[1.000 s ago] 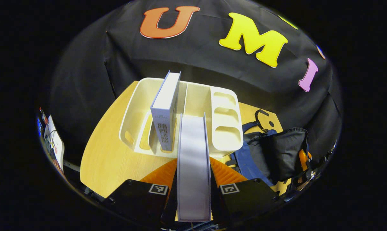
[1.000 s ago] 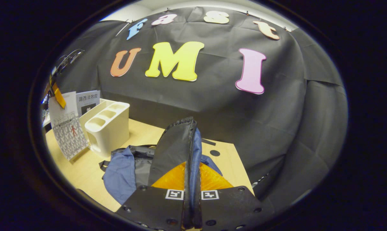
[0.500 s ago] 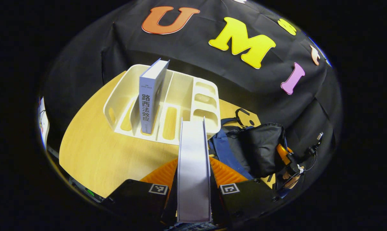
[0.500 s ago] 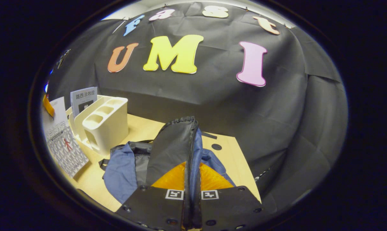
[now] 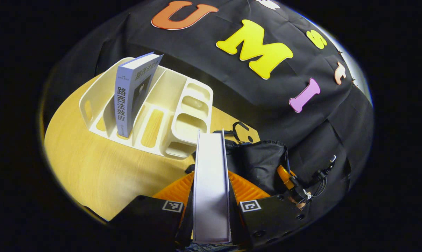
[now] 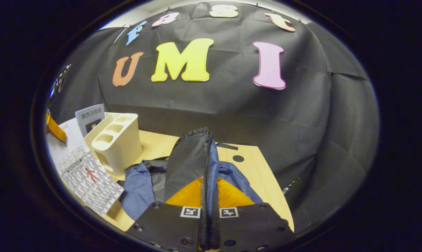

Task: Open the schoolbag, grab two books from the bookshelf and put them into the schoolbag.

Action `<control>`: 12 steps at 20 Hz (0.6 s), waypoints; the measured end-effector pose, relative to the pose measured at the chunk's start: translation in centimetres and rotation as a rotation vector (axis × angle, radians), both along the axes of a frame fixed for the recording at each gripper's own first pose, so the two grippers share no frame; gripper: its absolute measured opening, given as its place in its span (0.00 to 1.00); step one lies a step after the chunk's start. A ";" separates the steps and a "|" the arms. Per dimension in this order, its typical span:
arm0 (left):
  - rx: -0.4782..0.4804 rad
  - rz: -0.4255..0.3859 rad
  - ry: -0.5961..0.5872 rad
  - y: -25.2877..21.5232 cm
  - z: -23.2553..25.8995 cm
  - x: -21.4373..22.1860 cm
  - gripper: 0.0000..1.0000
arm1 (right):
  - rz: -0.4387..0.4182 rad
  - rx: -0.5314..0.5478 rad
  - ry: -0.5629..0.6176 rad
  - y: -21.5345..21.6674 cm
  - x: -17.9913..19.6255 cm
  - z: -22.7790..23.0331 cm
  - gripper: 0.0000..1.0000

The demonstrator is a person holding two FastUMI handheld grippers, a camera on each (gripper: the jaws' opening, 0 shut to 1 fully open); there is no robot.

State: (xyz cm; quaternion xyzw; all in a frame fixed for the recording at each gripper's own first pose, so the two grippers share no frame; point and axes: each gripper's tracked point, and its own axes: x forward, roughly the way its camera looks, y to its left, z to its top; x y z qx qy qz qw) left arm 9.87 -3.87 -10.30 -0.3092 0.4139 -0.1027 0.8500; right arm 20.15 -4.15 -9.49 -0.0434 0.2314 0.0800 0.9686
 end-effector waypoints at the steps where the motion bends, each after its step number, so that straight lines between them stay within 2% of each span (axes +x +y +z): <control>1: -0.023 0.012 -0.008 -0.4 0.2 0.6 0.45 | 0.000 0.007 0.001 0.0 0.0 0.2 0.05; 4: -0.099 0.078 -0.033 -1.5 0.4 2.8 0.45 | -0.003 0.033 0.001 -0.1 0.2 1.1 0.05; 6: -0.115 0.115 -0.047 -2.4 0.1 4.0 0.44 | -0.007 0.035 -0.015 -0.2 0.4 2.1 0.05; 9: -0.134 0.151 -0.057 -3.7 -0.6 6.4 0.45 | -0.007 0.034 -0.051 0.2 0.7 4.0 0.02; 12: -0.180 0.168 -0.059 -6.3 -1.4 7.9 0.45 | 0.002 0.042 -0.085 0.9 0.8 5.9 0.05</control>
